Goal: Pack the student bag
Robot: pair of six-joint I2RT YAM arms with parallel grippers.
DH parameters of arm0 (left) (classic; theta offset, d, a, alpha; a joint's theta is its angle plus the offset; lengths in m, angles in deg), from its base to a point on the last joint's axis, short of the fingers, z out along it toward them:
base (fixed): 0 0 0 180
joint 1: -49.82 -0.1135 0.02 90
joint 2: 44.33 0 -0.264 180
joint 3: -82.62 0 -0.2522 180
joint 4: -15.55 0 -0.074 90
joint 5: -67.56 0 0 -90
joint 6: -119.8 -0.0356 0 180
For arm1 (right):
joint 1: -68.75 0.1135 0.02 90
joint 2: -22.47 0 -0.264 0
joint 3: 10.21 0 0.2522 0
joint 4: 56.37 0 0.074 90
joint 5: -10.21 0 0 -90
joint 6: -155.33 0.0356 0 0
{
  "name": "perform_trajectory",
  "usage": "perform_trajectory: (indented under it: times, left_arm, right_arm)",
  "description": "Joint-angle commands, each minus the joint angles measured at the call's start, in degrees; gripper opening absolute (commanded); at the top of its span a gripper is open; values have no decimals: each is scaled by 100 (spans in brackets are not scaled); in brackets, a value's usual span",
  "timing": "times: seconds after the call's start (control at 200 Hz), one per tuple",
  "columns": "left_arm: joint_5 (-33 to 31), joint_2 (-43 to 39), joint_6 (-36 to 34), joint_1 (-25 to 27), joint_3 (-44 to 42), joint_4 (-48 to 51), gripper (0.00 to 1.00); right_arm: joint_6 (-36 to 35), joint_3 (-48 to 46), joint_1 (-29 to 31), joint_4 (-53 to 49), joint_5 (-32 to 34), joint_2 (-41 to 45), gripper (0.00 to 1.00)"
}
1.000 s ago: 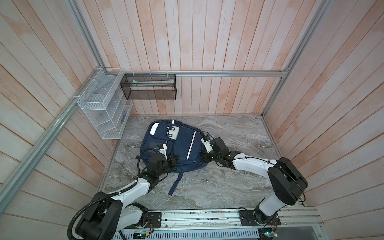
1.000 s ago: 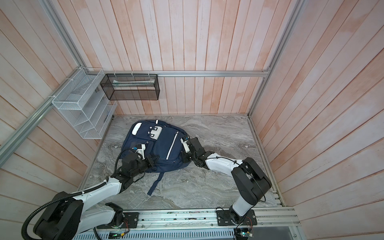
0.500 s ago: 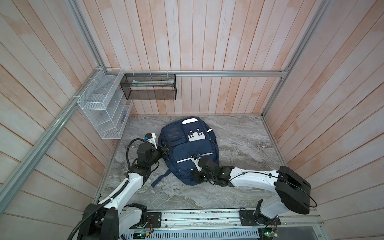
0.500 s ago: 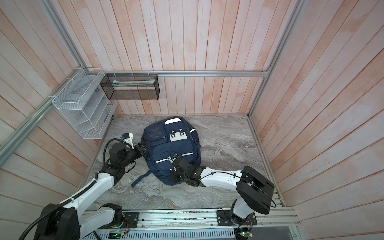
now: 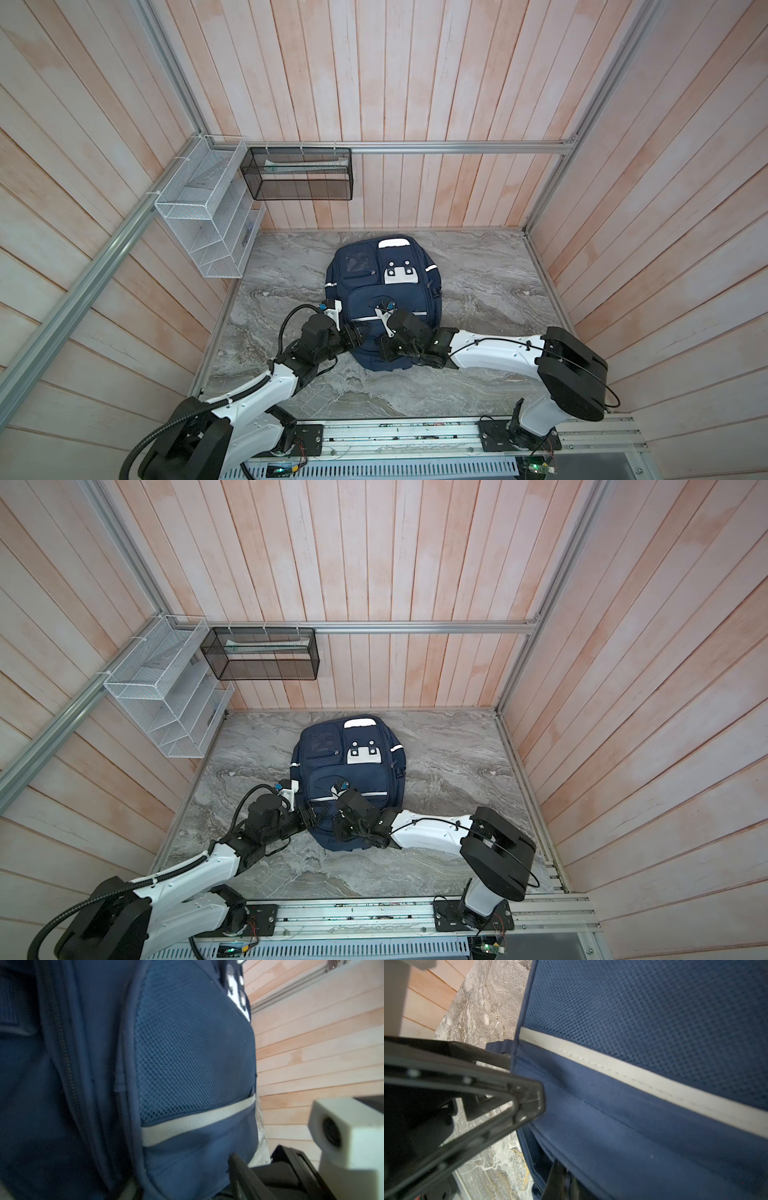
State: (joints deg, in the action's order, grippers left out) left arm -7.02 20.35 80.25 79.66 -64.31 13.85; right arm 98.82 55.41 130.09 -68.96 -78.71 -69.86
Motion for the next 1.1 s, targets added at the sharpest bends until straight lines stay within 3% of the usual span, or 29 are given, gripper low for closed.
perform_trajectory:
  times: [0.0, 0.035, 0.06, 0.27, 0.405, 0.53, 0.65, 0.83, 0.93, 1.035, 1.095]
  left_arm:
    - [-36, 109, 49, 93, 215, -385, 27]
    - [-181, 32, -49, 58, 284, -144, 8]
    - [-268, -46, -118, 14, 336, 47, 0]
    - [321, -410, -575, -954, 475, 668, 0]
    - [253, -562, -760, -1192, 521, 882, 0]
    - [461, -417, -809, -1391, 530, 753, 0]
    - [568, -95, -973, -1578, 692, 675, 0]
    - [838, 718, -1233, -2220, 1352, 494, 0]
    - [984, 1042, -1370, -2429, 1918, 664, 15]
    - [532, 606, -1335, -2427, 1886, 857, 53]
    - [378, 166, -1268, -2385, 1600, 989, 60]
  right_arm:
    - [-6, 123, -13, 5, 76, -36, 0]
    - [-20, 82, -55, -197, 208, 49, 0]
    - [-19, 25, -107, -301, 254, 133, 0]
    - [-193, -991, -970, -767, 272, 1137, 0]
    - [-473, -1520, -1868, -488, 379, 1589, 0]
    - [-941, -1297, -2622, -579, 228, 1597, 0]
    - [-1204, -1107, -2514, -708, -176, 1525, 0]
    - [-1176, -1343, -1638, -780, -223, 1578, 0]
    - [-982, -1182, -864, -464, -343, 1426, 0]
    - [-844, -661, -458, -332, -338, 915, 0]
    - [-776, -490, -455, -172, -354, 632, 0]
